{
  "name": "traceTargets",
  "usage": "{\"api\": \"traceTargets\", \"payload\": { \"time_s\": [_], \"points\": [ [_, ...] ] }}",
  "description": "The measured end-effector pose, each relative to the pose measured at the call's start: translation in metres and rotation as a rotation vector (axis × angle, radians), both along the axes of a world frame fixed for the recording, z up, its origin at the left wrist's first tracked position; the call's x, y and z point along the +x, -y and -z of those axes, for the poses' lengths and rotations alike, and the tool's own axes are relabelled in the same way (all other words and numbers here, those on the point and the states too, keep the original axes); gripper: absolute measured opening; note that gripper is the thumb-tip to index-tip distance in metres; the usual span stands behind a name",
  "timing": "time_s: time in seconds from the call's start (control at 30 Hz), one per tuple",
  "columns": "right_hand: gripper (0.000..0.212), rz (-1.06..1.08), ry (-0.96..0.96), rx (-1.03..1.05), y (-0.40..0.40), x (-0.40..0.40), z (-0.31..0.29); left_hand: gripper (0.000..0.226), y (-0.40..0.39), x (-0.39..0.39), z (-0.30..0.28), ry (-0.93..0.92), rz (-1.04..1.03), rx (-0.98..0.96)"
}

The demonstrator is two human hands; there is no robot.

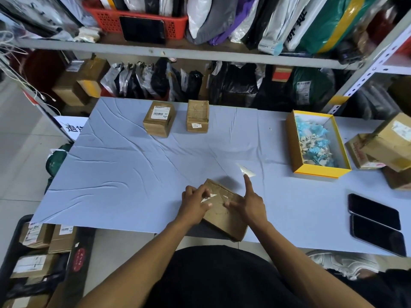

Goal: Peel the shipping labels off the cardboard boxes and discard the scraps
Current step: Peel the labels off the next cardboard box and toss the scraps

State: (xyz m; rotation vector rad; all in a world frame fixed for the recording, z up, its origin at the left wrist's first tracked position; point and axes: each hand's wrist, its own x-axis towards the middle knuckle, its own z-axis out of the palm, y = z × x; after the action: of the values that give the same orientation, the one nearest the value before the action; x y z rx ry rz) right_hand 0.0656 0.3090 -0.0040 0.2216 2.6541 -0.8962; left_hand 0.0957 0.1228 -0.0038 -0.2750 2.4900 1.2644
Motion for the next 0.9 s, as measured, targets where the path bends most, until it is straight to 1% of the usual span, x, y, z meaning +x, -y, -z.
{"api": "traceTargets", "payload": {
  "time_s": [0.07, 0.13, 0.23, 0.37, 0.43, 0.53, 0.63, 0.77, 0.83, 0.9],
  "points": [
    [0.107, 0.006, 0.004, -0.011, -0.001, 0.0, -0.002, 0.037, 0.001, 0.002, 0.0, -0.019, -0.031, 0.014],
    [0.106, 0.013, 0.01, -0.019, -0.001, 0.001, -0.002, 0.041, 0.0, 0.002, 0.001, -0.033, -0.043, -0.002],
    [0.106, 0.024, 0.005, -0.015, 0.0, 0.004, -0.002, 0.031, -0.003, 0.0, 0.002, -0.069, -0.043, -0.025],
    [0.106, 0.035, 0.022, -0.012, 0.0, 0.004, -0.003, 0.017, -0.004, -0.011, 0.004, -0.159, 0.02, -0.151],
    [0.106, 0.027, 0.026, -0.013, -0.001, 0.004, -0.004, 0.013, -0.004, -0.017, 0.004, -0.184, 0.021, -0.202],
    [0.107, 0.022, 0.025, -0.018, -0.001, 0.004, -0.004, 0.008, -0.005, -0.023, 0.004, -0.198, 0.023, -0.226],
    [0.106, 0.018, 0.007, -0.017, -0.002, 0.003, -0.003, 0.003, -0.005, -0.025, 0.005, -0.179, 0.016, -0.182],
    [0.105, 0.033, -0.021, -0.052, -0.002, 0.003, -0.003, 0.011, -0.006, -0.027, 0.006, -0.133, -0.072, -0.067],
    [0.104, 0.041, -0.128, -0.006, -0.005, -0.002, -0.004, 0.015, -0.008, -0.025, 0.007, -0.12, -0.154, -0.028],
    [0.102, 0.043, -0.258, 0.049, -0.007, -0.008, -0.008, 0.017, -0.011, -0.021, 0.009, -0.117, -0.289, 0.002]
  ]
}}
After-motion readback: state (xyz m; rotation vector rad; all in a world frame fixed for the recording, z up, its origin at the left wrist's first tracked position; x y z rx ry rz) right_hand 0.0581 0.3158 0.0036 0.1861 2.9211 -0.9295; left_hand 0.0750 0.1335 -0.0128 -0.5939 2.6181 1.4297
